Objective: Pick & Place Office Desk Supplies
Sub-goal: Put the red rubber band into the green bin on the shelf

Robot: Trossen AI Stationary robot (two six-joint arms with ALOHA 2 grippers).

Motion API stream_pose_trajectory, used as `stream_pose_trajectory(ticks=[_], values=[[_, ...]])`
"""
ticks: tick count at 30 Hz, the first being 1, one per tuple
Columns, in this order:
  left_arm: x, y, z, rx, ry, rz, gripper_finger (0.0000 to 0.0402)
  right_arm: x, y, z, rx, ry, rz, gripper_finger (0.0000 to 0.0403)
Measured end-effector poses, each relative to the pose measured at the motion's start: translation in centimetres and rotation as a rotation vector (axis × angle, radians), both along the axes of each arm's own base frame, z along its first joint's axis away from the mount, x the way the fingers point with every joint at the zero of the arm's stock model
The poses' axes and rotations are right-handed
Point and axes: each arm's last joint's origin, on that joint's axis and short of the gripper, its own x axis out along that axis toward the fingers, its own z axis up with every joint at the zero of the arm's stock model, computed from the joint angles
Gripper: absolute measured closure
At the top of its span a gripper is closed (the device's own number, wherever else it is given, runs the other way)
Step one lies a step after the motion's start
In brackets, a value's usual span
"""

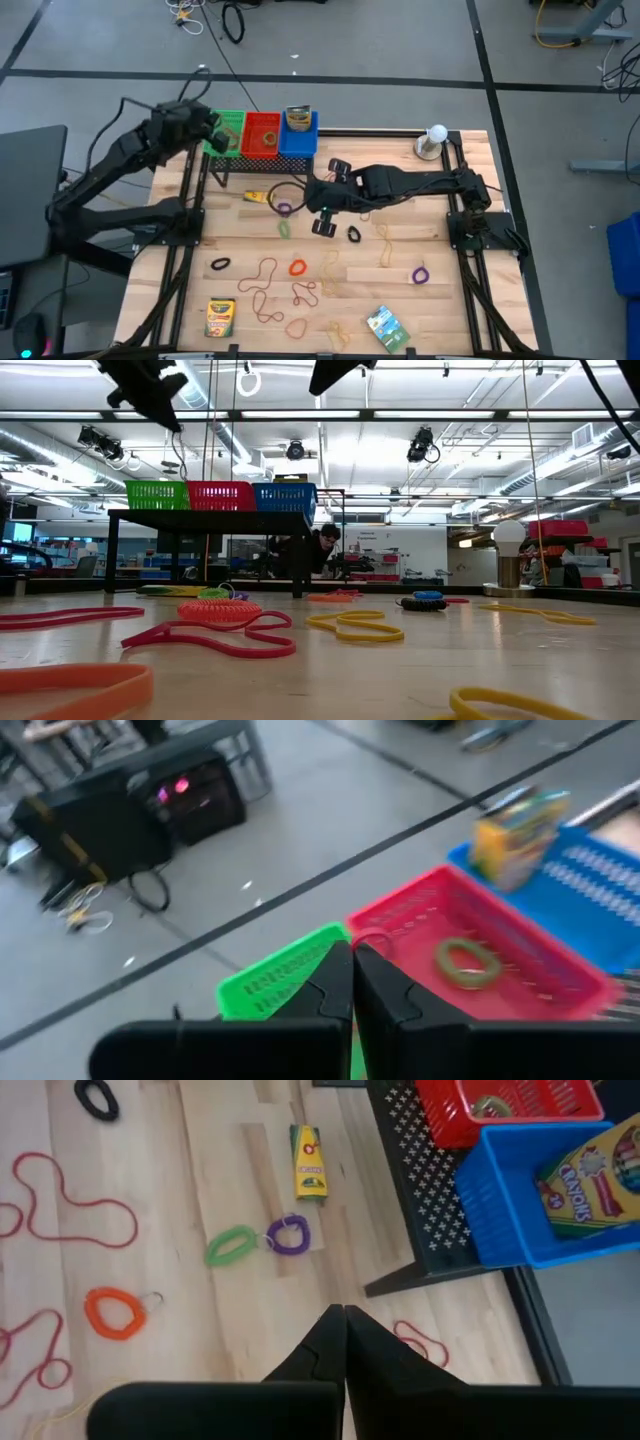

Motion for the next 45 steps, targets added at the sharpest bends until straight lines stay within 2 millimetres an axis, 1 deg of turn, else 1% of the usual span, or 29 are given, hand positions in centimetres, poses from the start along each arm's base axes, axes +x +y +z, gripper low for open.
stream_pose_trajectory(ticks=[4,7,10,17,26,28,34,38,45], values=[[-0.3,2.5,-0.3,-0.019,0.013,0.059,0.0398,-0.2,-0.3,0.4,-0.010,-0.001,0.011,0.0400],[-0.7,3.8,-0.9,-0.061,0.034,0.092,0.0398,-0.3,-0.3,0.4,-0.015,0.005,0.021,0.0400],[-0.9,4.0,-1.0,-0.066,0.051,0.105,0.0398,-0.3,-0.3,0.4,-0.015,0.008,0.022,0.0401],[-0.3,4.0,-1.3,-0.072,0.083,0.122,0.0398,-0.4,-0.5,0.4,-0.013,0.013,0.018,0.0402],[0.0,3.7,-1.6,-0.026,0.216,0.234,0.0398,-0.3,-1.2,0.4,-0.009,0.018,0.014,0.0402],[0.1,3.6,-1.5,-0.015,0.227,0.234,0.0398,-0.3,-1.3,0.4,-0.014,0.022,0.021,0.0402],[0.1,3.5,-1.8,-0.030,0.264,0.260,0.0398,-0.3,-1.7,0.4,-0.021,0.030,0.035,0.0403],[0.3,3.5,-2.0,-0.050,0.237,0.242,0.0398,-0.2,-2.0,0.4,-0.028,0.035,0.046,0.0403],[1.0,4.2,-3.1,-0.126,0.271,0.246,0.0395,-0.2,-2.4,0.4,-0.024,0.040,0.059,0.0403]])
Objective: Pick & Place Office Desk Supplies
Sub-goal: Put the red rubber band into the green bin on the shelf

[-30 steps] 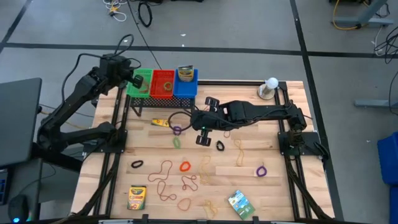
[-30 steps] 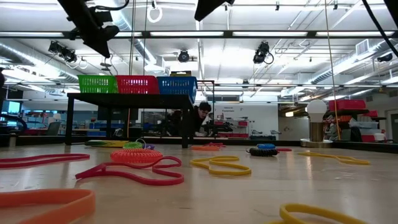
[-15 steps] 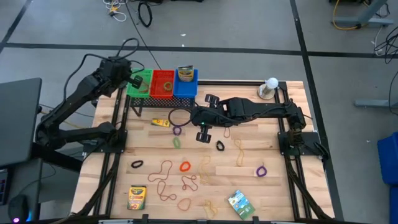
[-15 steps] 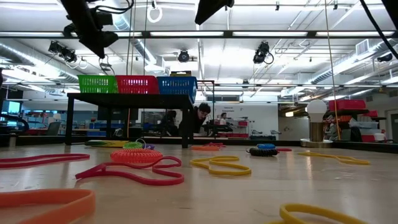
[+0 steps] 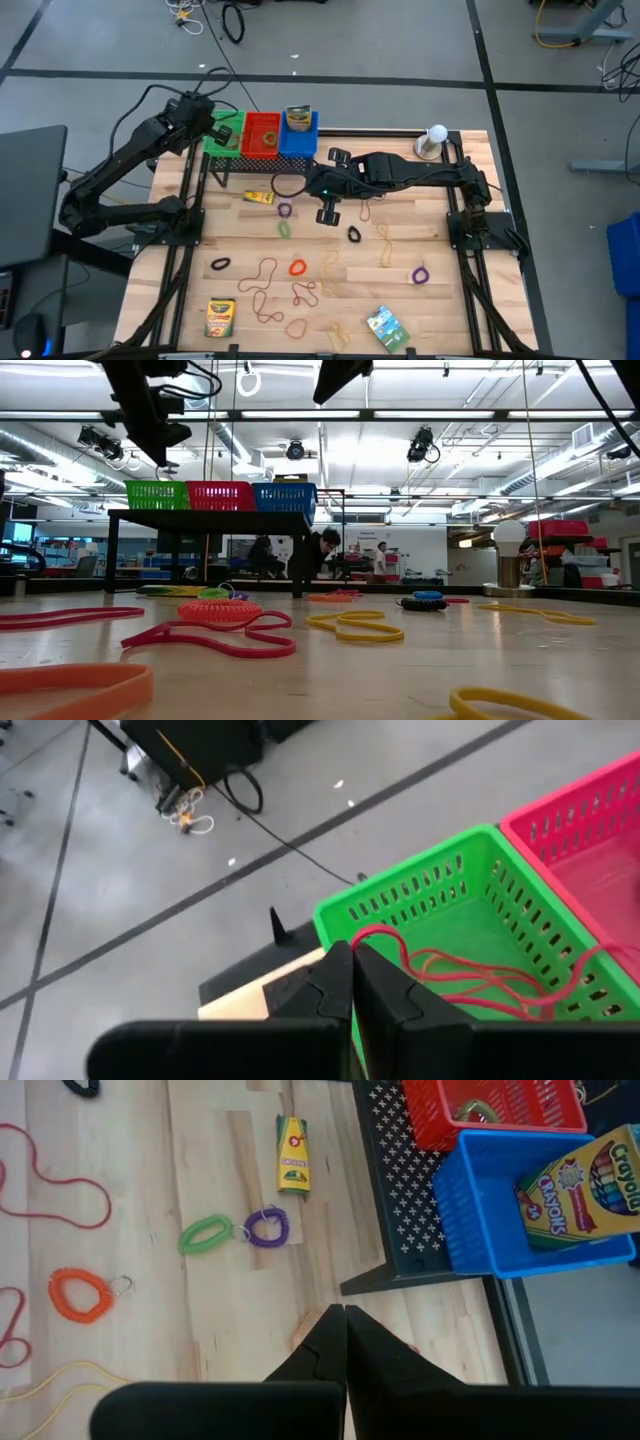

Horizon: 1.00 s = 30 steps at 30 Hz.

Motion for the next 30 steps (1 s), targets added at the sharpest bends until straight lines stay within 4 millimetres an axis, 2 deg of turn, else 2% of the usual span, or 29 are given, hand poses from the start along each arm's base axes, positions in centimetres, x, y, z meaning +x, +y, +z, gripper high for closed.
stream_pose_trajectory(ticks=[9,19,23,30], values=[[0.6,0.8,-0.6,0.010,0.067,0.060,0.0381,0.0,-0.1,0.0,-0.005,0.001,0.009,0.0403],[0.6,0.7,-0.6,-0.013,0.074,0.004,0.0304,0.0,-0.3,0.0,-0.003,0.002,0.007,0.0403],[0.6,0.7,0.5,-0.002,0.047,-0.013,0.0280,0.1,-0.7,0.0,-0.001,0.002,-0.001,0.0403],[0.0,0.2,3.5,-0.005,0.009,-0.063,0.0271,-0.3,-1.7,0.5,0.058,-0.020,-0.031,0.0403]])
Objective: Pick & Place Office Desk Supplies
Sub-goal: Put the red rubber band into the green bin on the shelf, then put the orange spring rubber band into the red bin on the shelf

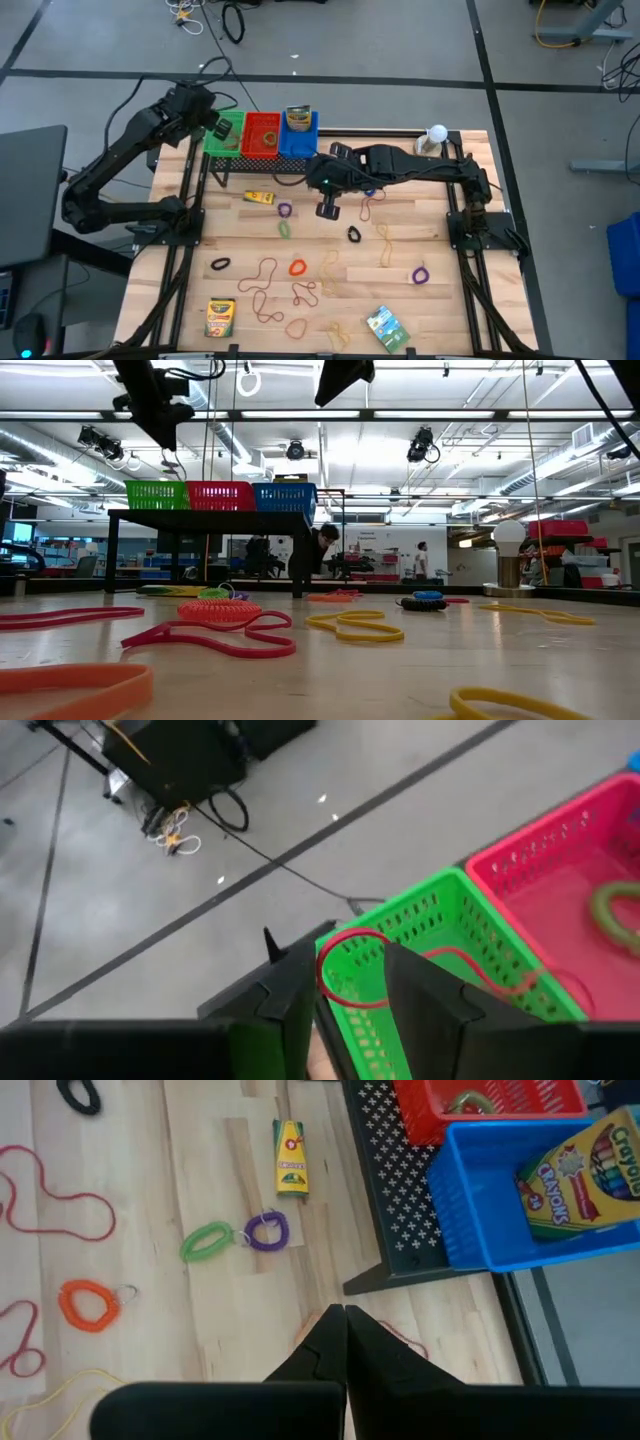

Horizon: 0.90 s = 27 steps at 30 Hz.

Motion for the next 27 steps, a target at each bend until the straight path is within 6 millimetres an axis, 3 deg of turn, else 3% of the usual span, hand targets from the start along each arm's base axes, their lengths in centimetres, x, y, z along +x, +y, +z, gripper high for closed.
stream_pose_trajectory(ticks=[7,17,22,27], values=[[0.1,0.6,-0.8,-0.037,0.113,0.034,0.0232,-0.8,-0.6,1.2,0.003,-0.041,-0.016,0.0403],[0.3,0.8,-1.2,-0.062,0.135,0.030,0.0202,-1.7,-0.7,2.3,0.047,-0.090,-0.069,0.0402],[1.0,1.2,-1.9,-0.192,-0.010,-0.058,0.0173,-2.4,-0.6,3.0,0.108,-0.130,-0.126,0.0399],[0.5,1.9,-2.0,-0.285,-0.178,-0.056,0.0150,-2.7,-0.6,3.3,0.164,-0.160,-0.197,0.0399]])
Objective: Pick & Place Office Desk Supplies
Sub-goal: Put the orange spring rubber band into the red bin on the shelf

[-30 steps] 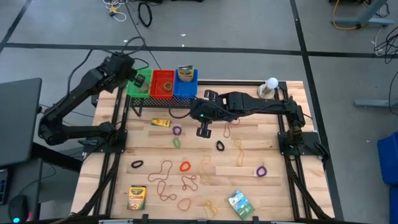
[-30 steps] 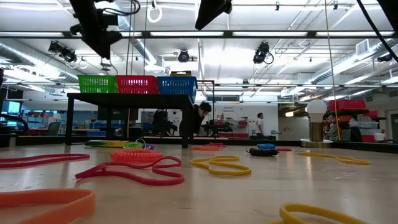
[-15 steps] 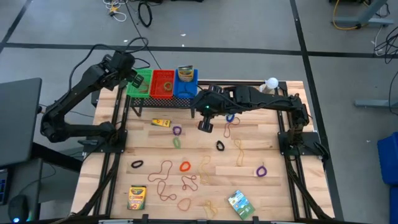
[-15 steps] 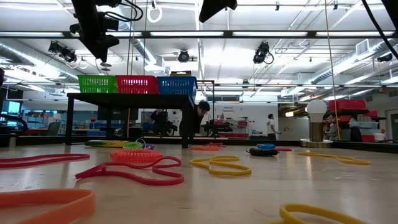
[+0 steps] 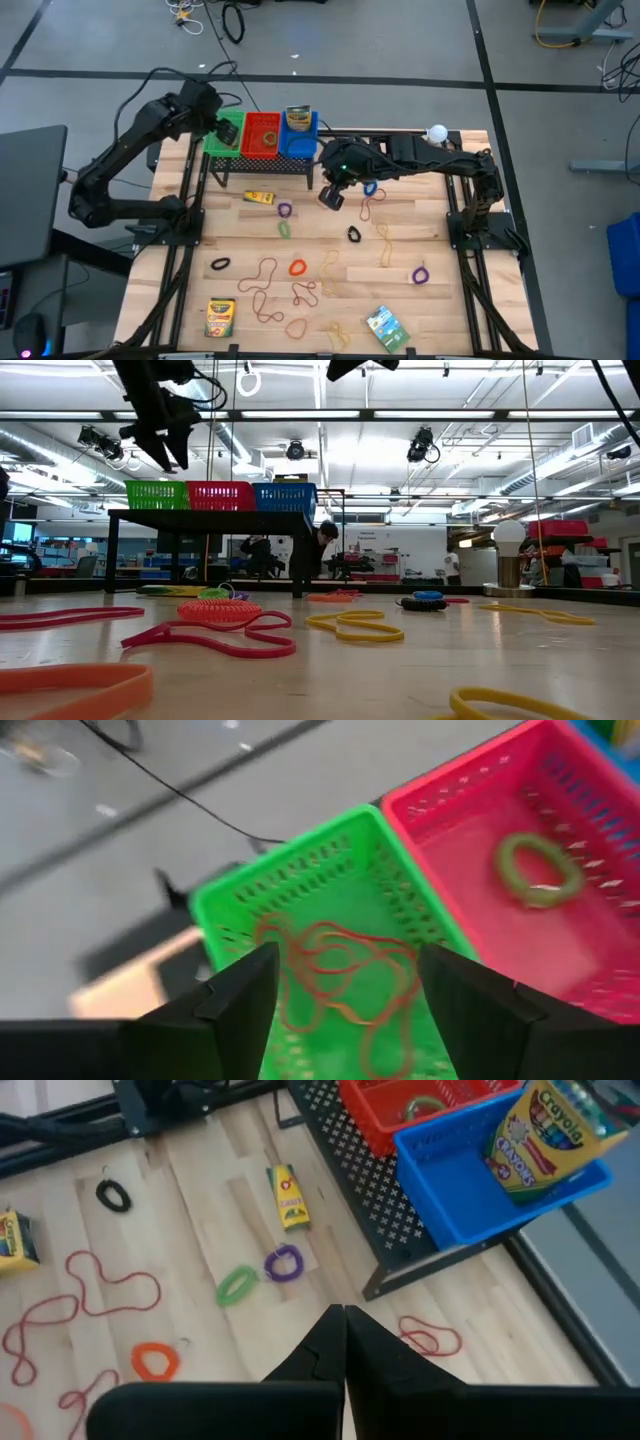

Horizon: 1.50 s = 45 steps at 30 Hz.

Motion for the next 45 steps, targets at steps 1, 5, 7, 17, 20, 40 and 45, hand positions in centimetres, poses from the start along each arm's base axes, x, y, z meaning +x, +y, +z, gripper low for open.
stream_pose_trajectory(ticks=[1,5,7,17,20,40,45], values=[[-0.3,0.2,0.0,-0.022,-0.036,0.009,0.0149,0.0,0.0,0.0,0.009,-0.002,-0.009,0.0399],[-1.5,1.0,0.1,-0.087,-0.172,0.051,0.0150,0.0,0.0,0.0,0.028,-0.015,-0.030,0.0401],[-1.9,1.2,0.2,-0.112,-0.237,0.032,0.0156,0.1,0.0,0.1,0.037,-0.032,-0.041,0.0401],[-1.5,-2.2,3.6,0.046,-0.473,-0.331,0.0304,0.9,-0.1,-1.8,-0.009,-0.071,-0.047,0.0402],[-1.0,-4.0,4.5,0.086,-0.525,-0.437,0.0360,1.3,0.0,-3.9,0.013,-0.161,0.000,0.0402],[6.5,-9.4,-2.4,0.040,-0.774,-0.838,0.0374,-7.2,2.4,-15.3,0.116,-0.402,-0.178,0.0381],[8.1,-11.8,-4.1,-0.017,-0.671,-0.869,0.0379,-8.7,2.1,-16.0,0.172,-0.355,-0.111,0.0378]])
